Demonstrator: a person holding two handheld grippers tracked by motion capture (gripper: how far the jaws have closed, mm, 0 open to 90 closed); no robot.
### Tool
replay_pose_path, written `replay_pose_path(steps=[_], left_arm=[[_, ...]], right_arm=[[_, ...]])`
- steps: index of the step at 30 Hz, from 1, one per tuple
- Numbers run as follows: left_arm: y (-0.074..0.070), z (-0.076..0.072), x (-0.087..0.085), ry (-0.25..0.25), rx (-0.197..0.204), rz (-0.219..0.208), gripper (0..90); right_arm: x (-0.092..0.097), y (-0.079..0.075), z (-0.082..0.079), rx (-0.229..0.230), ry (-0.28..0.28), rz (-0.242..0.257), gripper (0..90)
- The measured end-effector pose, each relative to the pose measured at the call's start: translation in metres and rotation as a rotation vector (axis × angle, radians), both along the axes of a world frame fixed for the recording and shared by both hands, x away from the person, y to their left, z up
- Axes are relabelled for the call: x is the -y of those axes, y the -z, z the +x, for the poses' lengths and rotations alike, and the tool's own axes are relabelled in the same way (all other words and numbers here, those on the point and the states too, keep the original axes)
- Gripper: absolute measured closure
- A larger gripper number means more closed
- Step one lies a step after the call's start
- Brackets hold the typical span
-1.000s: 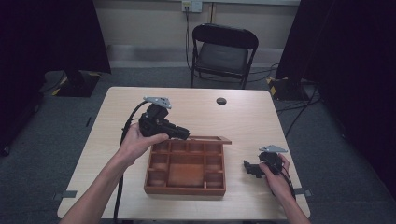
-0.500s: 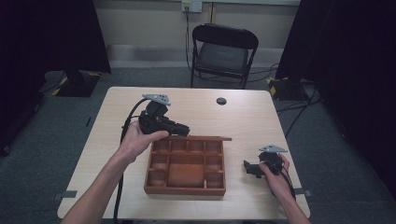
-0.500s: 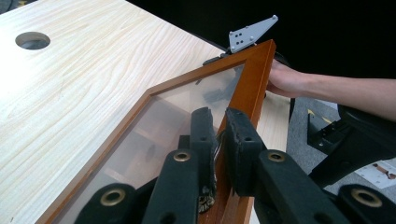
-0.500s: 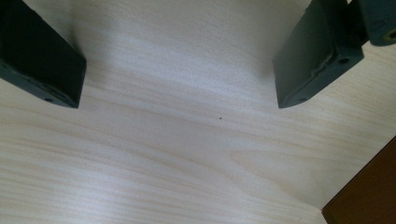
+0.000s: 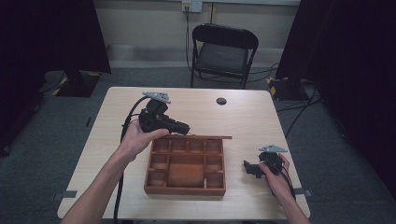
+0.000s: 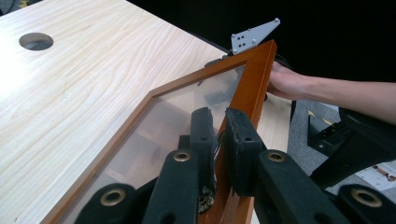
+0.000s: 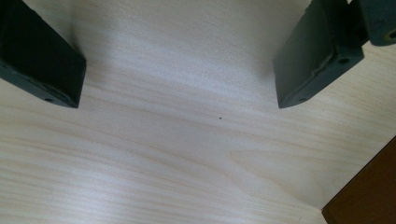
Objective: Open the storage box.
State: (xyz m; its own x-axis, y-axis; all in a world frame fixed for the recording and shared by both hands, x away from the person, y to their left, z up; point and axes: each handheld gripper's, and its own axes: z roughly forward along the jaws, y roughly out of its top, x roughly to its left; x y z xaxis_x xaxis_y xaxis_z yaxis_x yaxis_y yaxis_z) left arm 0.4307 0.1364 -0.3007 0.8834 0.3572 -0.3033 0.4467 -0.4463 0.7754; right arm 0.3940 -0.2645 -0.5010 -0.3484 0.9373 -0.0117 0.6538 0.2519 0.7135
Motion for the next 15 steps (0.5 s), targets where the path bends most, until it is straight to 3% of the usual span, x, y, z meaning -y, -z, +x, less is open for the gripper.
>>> replay_pose_path(steps=[15], left_arm=[[-0.0007, 0.0034, 0.0000, -0.006, 0.021, -0.032, 83.9]], right_arm=[[0.0000, 0.0000, 0.0000, 0.000, 0.000, 0.000, 1.6]])
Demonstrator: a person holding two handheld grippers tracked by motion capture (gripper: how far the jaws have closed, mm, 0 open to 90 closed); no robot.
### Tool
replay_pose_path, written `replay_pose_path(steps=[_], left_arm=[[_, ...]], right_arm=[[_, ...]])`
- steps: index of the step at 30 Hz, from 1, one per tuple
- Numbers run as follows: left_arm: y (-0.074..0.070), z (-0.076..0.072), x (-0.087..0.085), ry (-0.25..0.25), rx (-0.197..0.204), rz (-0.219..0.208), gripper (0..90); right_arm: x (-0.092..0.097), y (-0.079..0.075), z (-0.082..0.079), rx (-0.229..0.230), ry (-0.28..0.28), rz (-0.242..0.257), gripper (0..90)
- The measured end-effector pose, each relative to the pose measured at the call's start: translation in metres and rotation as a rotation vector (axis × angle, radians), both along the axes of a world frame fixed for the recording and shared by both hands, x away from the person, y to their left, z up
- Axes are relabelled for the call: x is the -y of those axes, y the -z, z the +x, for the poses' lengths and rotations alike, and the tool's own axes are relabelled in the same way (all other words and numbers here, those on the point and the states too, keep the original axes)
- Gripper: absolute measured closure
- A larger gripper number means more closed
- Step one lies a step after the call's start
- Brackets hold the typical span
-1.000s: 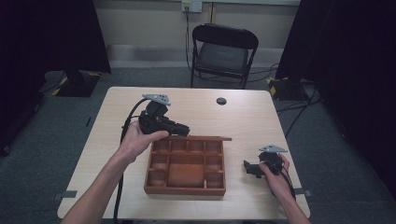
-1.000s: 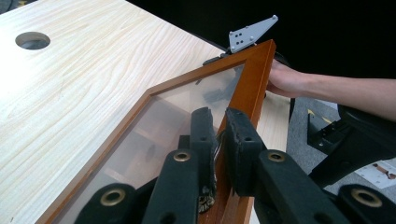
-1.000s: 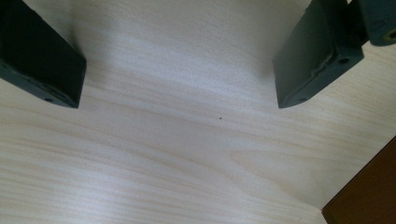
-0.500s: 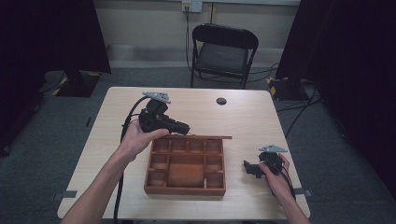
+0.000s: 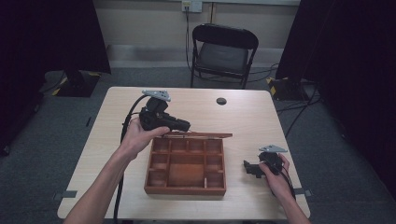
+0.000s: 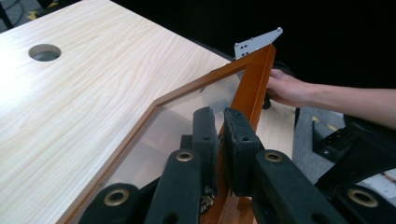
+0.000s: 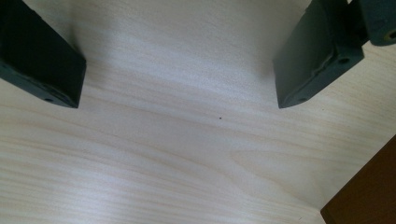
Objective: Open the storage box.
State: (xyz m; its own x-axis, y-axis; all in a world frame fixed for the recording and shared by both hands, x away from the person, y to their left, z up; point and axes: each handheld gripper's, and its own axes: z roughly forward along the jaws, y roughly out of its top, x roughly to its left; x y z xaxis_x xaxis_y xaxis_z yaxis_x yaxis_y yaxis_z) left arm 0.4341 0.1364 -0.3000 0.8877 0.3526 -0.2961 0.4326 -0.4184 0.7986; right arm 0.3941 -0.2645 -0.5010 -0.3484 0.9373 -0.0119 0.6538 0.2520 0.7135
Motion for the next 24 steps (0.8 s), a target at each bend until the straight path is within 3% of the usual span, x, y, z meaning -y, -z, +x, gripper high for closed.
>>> replay_pose_path(steps=[24], left_arm=[[-0.0016, 0.0052, -0.0007, -0.009, 0.004, -0.014, 83.9]], right_arm=[[0.0000, 0.0000, 0.0000, 0.000, 0.000, 0.000, 1.6]])
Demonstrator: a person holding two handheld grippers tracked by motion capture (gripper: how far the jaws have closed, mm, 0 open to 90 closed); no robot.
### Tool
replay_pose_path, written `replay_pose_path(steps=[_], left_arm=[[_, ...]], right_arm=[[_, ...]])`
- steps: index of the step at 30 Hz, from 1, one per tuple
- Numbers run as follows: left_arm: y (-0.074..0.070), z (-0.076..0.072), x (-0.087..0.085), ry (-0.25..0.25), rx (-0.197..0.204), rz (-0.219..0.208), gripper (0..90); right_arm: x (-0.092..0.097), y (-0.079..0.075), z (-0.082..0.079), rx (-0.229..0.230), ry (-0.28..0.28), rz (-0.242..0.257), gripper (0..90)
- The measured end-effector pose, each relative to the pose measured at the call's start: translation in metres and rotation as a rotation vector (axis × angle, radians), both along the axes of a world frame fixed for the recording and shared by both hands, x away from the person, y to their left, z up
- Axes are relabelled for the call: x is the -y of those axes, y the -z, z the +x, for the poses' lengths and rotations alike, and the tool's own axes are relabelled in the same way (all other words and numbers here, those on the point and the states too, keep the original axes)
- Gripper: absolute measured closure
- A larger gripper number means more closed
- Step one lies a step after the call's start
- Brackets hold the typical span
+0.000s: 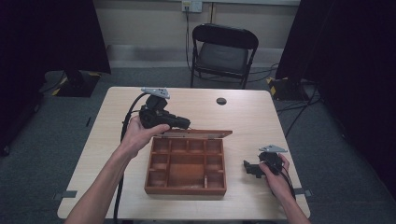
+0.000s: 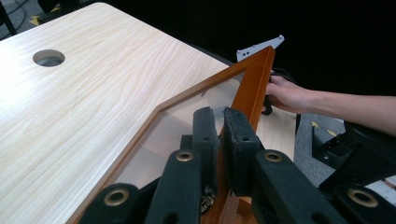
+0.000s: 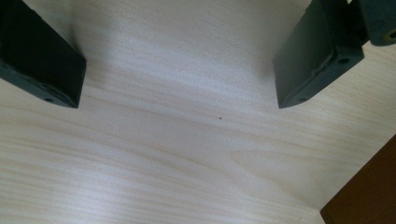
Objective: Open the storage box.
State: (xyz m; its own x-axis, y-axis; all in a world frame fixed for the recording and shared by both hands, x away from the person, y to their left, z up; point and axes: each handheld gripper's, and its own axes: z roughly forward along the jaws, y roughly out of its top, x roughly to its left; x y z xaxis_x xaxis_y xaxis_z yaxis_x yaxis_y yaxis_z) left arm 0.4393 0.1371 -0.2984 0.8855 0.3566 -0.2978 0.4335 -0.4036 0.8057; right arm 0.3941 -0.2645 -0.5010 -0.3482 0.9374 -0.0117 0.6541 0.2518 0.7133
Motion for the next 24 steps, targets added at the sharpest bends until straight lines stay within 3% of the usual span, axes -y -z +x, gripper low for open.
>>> replay_pose_path(steps=[24], left_arm=[[0.0006, 0.0003, -0.0005, -0.003, -0.001, -0.003, 83.9]], right_arm=[[0.0000, 0.0000, 0.0000, 0.000, 0.000, 0.000, 1.6]])
